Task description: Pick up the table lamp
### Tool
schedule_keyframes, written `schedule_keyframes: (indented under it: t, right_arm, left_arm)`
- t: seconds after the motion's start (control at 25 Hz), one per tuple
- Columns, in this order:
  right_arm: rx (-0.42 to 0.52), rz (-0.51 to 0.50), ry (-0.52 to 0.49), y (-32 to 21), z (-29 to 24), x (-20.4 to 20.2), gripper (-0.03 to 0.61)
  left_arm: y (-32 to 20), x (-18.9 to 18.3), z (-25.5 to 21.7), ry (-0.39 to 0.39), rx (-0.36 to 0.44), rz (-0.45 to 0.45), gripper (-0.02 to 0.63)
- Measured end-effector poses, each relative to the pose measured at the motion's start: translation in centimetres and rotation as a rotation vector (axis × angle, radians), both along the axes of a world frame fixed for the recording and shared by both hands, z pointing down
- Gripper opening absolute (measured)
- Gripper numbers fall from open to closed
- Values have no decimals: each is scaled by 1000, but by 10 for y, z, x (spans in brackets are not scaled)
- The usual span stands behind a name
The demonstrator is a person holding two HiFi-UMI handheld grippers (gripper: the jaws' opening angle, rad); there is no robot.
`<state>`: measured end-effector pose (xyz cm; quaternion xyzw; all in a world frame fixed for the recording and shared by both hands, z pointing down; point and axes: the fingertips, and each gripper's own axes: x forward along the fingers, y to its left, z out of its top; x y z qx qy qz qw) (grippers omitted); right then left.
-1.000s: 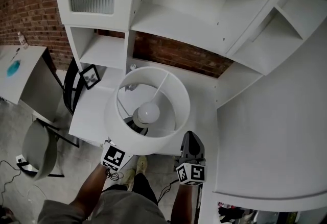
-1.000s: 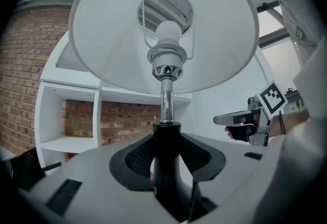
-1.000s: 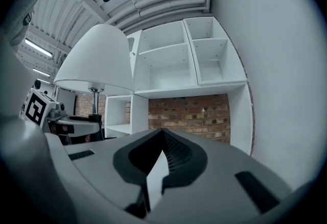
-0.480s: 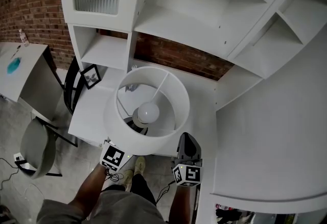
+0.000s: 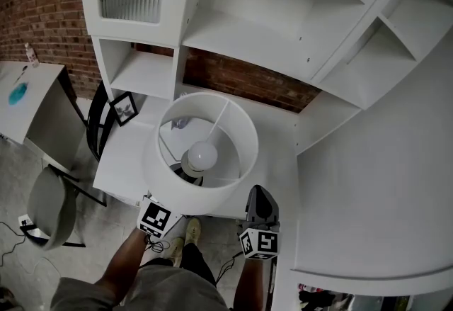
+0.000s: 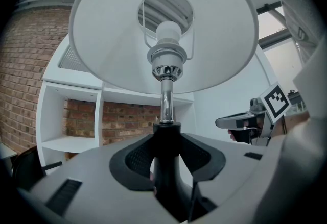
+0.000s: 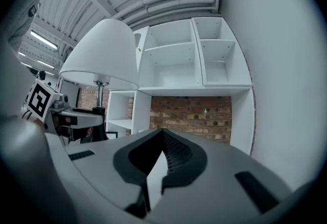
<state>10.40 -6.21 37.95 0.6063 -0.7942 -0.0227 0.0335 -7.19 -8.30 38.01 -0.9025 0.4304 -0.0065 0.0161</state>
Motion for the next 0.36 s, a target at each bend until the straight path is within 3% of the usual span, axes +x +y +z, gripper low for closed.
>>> schedule_keyframes:
  t: [0.36]
  right_arm:
    - [-2, 4, -3, -1, 2, 4, 21]
  left_arm:
    - [0, 4, -1, -9, 6, 2, 152]
